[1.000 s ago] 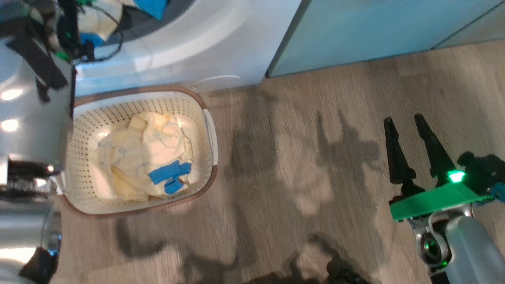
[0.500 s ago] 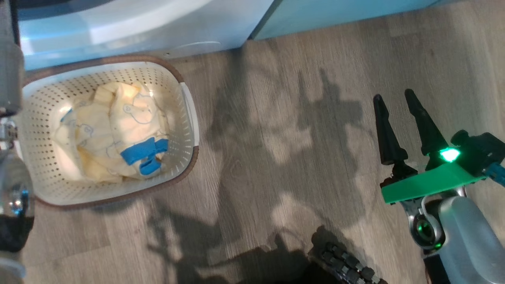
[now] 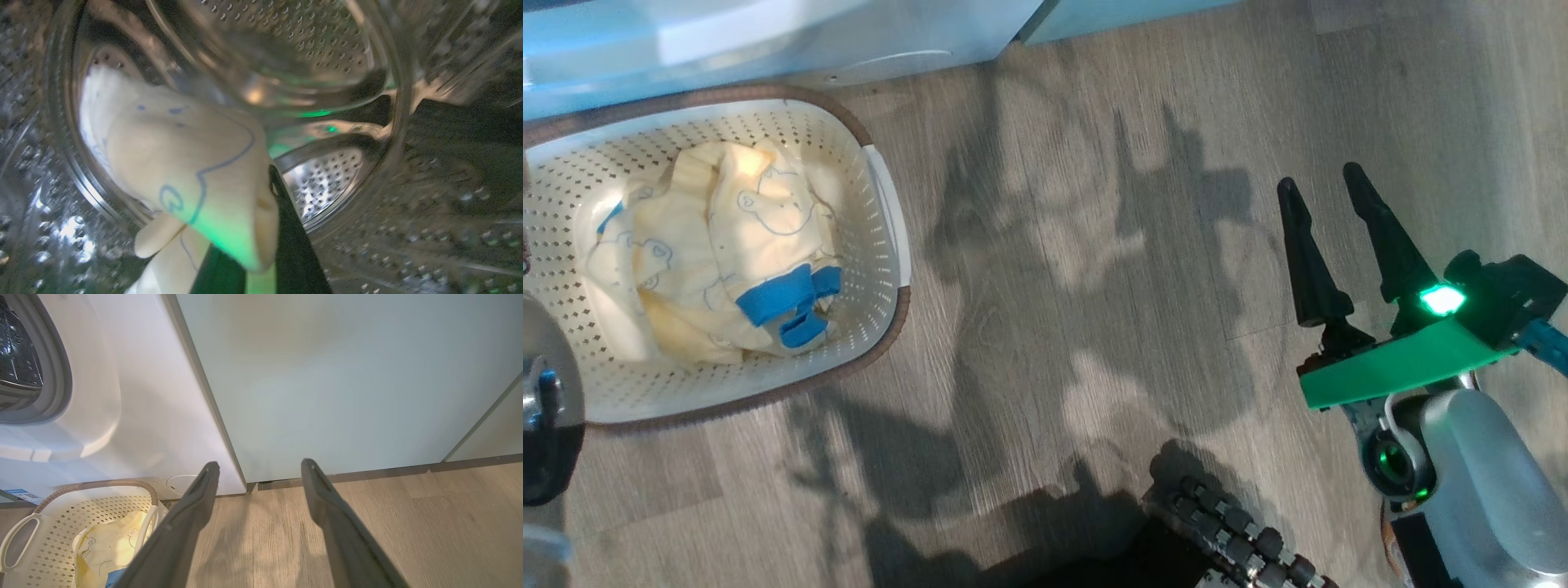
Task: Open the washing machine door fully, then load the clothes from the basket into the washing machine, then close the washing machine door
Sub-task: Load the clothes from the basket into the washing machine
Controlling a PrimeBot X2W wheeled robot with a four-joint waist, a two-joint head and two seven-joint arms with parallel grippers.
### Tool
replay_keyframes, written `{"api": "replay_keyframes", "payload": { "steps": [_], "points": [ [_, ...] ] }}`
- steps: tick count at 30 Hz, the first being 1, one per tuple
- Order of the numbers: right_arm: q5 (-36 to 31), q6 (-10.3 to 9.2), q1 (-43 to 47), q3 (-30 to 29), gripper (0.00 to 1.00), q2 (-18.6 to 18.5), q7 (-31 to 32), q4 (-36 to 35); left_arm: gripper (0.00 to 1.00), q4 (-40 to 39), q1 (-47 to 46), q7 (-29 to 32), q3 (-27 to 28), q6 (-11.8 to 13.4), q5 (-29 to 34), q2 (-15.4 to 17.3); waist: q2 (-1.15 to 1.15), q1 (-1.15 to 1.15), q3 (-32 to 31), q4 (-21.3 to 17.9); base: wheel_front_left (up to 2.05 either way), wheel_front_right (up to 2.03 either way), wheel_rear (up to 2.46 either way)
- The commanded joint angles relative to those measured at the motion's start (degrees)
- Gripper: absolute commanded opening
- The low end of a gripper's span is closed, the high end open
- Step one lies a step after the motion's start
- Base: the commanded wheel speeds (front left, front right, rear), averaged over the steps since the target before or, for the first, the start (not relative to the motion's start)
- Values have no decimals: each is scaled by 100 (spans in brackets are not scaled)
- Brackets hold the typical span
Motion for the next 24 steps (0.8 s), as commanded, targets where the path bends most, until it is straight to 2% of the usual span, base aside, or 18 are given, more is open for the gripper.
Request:
{"api": "replay_keyframes", "payload": {
  "steps": [1, 14, 15, 17, 18, 19, 24],
  "points": [
    [49, 2, 40, 75, 100, 2, -55, -160, 0, -106, -181, -28, 35, -26, 139, 176, 0, -1, 31, -6, 0, 0, 0],
    [61, 2, 12, 124, 100, 15, -55, -97, 0, 1686, -639, -28, -96, 316, 529, 249, 0, -1, 40, 53, 0, 0, 0],
    [69, 2, 17, 135, 100, 16, -55, -88, 18, 2004, -727, -28, -171, 350, 590, 270, 0, -1, 11, 63, 0, 0, 0],
    [77, 2, 25, 150, 100, 16, -55, -77, 44, 2332, -809, 24, -213, 408, 614, 276, 0, -1, -25, 70, 0, 0, 0],
    [80, 2, 29, 157, 100, 17, -55, -71, 80, 2482, -838, 77, -245, 431, 633, 277, 0, -1, -45, 71, 0, 0, 0],
    [84, 2, 34, 162, 100, 17, -55, -66, 100, 2601, -856, 138, -282, 443, 657, 279, 0, -1, -68, 71, 0, 0, 0],
    [85, 2, 66, 155, 100, 16, -55, -27, 100, 2872, -791, 345, -457, 387, 742, 260, 0, -1, -215, 85, 0, 0, 0]
  ]
}}
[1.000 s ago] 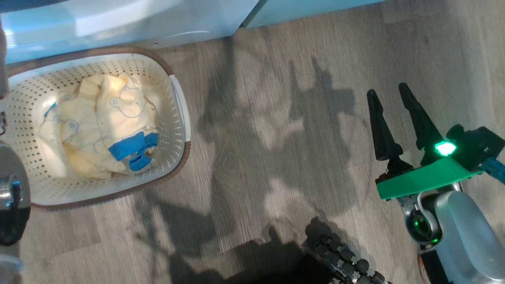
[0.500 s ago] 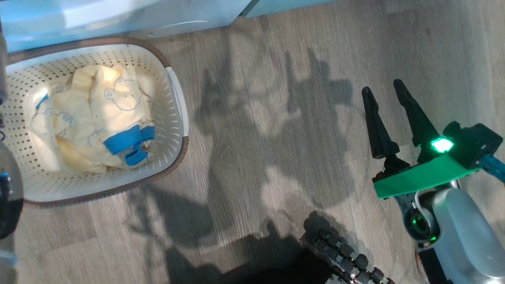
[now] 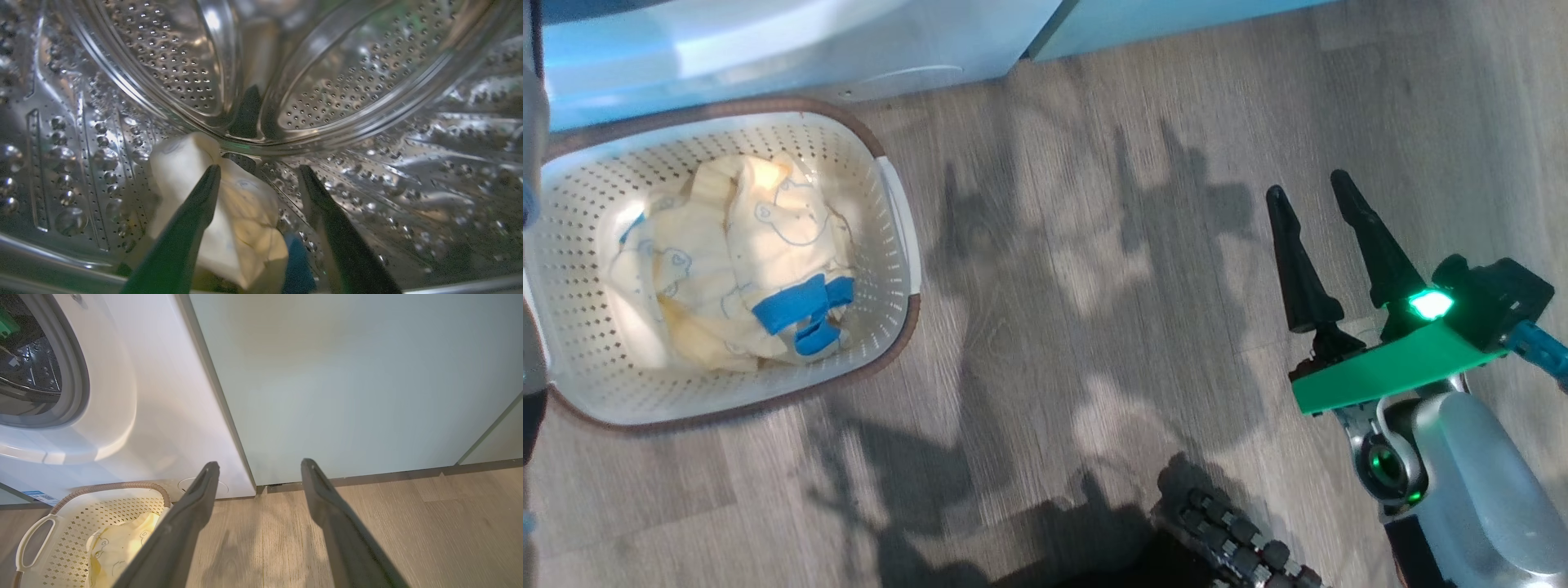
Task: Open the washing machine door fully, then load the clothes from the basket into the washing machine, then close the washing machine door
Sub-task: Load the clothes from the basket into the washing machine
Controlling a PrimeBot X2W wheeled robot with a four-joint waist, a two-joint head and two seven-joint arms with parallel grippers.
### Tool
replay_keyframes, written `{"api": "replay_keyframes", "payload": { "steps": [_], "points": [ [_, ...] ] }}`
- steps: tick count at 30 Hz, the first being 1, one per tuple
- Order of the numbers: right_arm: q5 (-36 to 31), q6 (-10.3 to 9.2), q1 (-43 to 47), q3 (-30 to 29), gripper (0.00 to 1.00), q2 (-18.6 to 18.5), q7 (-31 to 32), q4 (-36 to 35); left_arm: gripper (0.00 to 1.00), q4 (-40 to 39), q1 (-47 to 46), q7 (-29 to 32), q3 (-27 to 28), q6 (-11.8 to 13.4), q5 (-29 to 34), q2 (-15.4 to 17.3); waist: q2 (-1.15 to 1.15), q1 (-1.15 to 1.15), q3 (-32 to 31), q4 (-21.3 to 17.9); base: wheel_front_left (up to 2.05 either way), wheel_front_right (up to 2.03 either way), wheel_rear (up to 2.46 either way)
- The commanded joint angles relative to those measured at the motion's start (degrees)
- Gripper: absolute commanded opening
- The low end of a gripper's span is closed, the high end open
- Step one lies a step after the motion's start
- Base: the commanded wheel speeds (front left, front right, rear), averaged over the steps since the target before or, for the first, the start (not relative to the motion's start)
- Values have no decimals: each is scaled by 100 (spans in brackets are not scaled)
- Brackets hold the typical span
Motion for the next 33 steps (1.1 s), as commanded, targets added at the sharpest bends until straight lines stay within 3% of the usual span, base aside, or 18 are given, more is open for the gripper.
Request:
{"api": "replay_keyframes", "payload": {
  "steps": [1, 10, 22, 28, 33],
  "points": [
    [42, 2, 76, 67, 100, -8, -55, -103, 100, -120, -67, 58, -75, -33, 62, 177, 0, 0, -73, 16, 0, 0, 0],
    [45, 2, 251, -54, 100, -49, -55, -4, 100, -18, 668, 196, -256, -307, 46, 29, 0, 0, -644, 208, 0, 0, 0],
    [31, 2, 606, -219, 100, -248, -55, 129, 100, -31, 1874, -268, -409, -690, -190, -450, 0, 0, -1702, 686, 0, 0, 0],
    [13, 2, 812, -324, 100, -352, -55, 156, 100, -302, 2444, -352, -478, -743, -348, -544, 0, 0, -2154, 903, 0, 0, 0],
    [7, 2, 1028, -429, 100, -442, -55, 175, 100, -1071, 3188, -360, -651, -750, -701, -619, 0, 0, -2537, 1126, 0, 0, 0]
  ]
}}
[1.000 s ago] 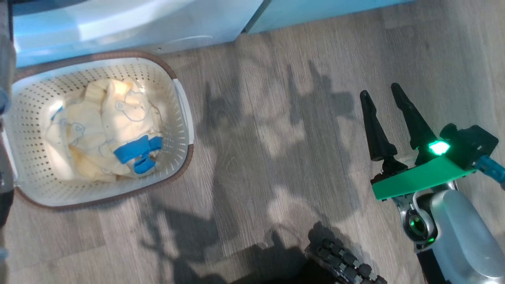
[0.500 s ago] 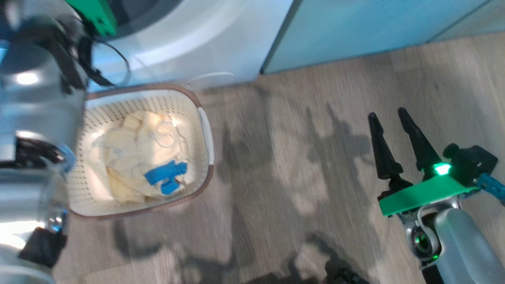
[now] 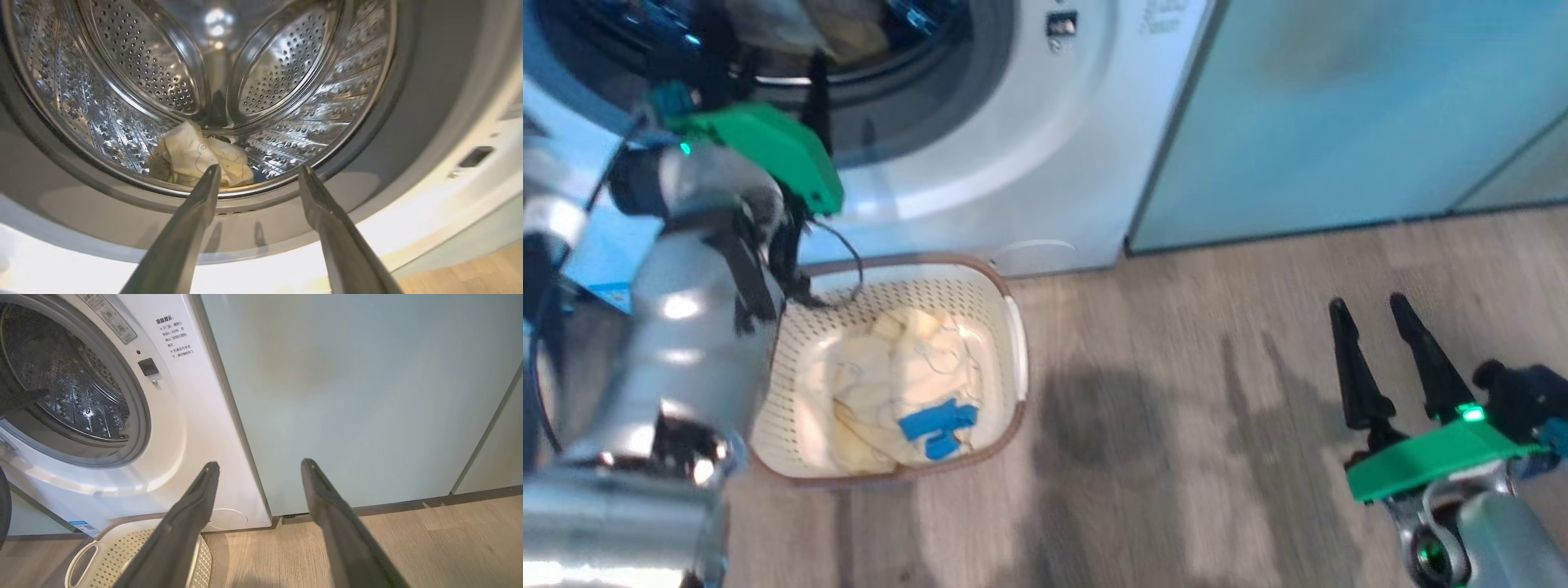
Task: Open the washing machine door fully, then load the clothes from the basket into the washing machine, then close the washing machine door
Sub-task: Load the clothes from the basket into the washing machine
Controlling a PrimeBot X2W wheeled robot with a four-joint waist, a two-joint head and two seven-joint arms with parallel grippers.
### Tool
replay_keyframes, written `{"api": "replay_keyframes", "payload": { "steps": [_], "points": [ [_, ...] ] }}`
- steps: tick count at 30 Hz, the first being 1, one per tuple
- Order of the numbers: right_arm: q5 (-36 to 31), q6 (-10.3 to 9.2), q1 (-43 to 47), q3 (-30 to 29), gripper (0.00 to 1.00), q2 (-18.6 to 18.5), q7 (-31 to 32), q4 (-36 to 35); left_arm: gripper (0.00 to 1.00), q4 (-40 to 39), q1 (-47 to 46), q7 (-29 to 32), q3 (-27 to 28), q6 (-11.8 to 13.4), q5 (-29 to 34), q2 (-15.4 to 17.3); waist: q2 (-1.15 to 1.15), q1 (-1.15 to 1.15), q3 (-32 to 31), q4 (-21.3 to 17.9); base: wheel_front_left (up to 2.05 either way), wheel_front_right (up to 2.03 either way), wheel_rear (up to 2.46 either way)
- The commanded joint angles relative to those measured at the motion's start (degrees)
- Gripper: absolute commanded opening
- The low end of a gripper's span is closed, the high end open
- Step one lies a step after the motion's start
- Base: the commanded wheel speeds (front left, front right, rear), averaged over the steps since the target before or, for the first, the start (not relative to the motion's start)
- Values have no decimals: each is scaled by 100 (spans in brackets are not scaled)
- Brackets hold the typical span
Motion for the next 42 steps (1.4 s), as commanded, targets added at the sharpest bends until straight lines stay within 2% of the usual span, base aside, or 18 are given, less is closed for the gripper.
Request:
{"api": "replay_keyframes", "payload": {
  "steps": [1, 8, 14, 26, 34, 42],
  "points": [
    [-2, 2, 38, 36, 100, -103, -55, -147, 100, -330, 108, -37, 36, -6, -117, 196, 0, 1, -276, 231, 0, 0, 0],
    [-17, 2, 260, -82, 100, -158, -55, -150, 100, -1220, 1239, -38, -272, -7, -723, 383, 0, 1, -675, 501, 0, 0, 0],
    [-21, 2, 483, -195, 100, -159, -55, -166, 100, -1755, 2031, -38, -264, -7, -1032, 533, 0, 1, -979, 760, 0, 0, 0],
    [-45, 2, 851, -376, 100, -147, -55, -242, 100, -2933, 3467, -39, 163, -7, -1004, 639, 0, 1, -1450, 1157, 0, 0, 0],
    [-61, 2, 1053, -441, 100, -136, -55, -327, 100, -3544, 4286, -39, 463, 12, -968, 713, 0, 1, -1671, 1224, 0, 0, 0],
    [-64, 2, 1266, -561, 100, -76, -55, -356, 100, -4076, 4876, -39, 693, 46, -839, 634, 0, 1, -1803, 1287, 0, 0, 0]
  ]
}}
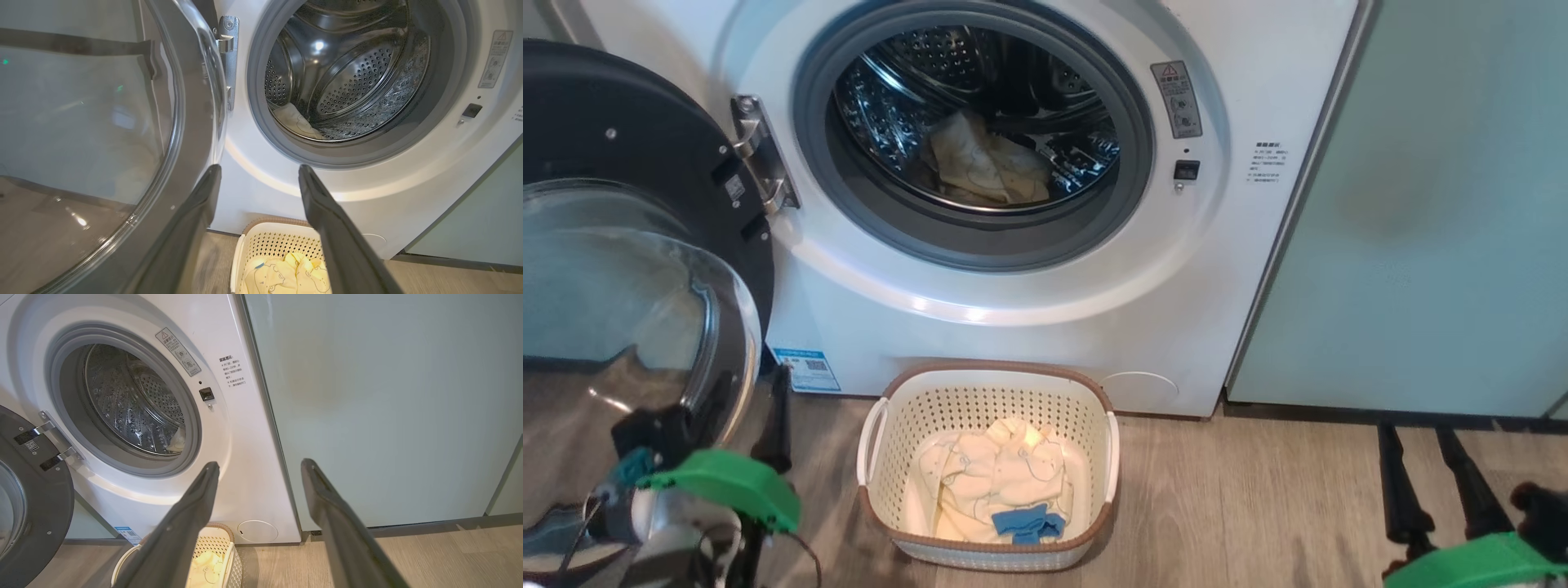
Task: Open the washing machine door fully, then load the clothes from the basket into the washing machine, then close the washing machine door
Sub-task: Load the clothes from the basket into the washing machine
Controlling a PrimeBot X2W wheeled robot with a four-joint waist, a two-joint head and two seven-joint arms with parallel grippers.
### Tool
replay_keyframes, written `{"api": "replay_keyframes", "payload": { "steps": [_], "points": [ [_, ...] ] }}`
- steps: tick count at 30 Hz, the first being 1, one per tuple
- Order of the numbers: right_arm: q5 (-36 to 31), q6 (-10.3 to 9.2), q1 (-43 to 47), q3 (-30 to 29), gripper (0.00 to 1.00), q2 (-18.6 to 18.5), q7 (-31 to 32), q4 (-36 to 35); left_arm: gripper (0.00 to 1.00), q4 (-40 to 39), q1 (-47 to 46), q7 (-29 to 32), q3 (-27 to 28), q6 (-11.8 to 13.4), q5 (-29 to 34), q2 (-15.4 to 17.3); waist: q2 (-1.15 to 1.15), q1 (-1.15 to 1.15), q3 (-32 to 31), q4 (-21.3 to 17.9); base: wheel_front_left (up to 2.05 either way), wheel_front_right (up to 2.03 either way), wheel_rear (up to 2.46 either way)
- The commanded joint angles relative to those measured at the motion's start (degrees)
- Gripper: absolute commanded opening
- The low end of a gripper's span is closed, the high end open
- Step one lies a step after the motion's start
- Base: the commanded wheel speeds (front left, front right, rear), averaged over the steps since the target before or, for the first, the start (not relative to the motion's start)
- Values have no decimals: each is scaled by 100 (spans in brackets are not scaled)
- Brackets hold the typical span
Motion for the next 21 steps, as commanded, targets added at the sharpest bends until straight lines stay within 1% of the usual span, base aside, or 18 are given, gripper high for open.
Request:
{"api": "replay_keyframes", "payload": {
  "steps": [1, 7, 21],
  "points": [
    [-52, 2, -70, 71, 100, -27, -55, -187, 100, -244, -103, -36, 263, 10, 60, 147, 0, 1, -27, 22, 0, 0, 0],
    [-66, 2, -6, 79, 100, 12, -55, -198, 100, -450, 104, -36, 389, 23, 166, 42, 0, 1, -71, 30, 0, 0, 0],
    [-47, 2, 45, 72, 100, 1, -55, -175, 100, -614, 262, -36, 519, 8, 317, -36, 0, 1, -101, -11, 0, 0, 0]
  ]
}}
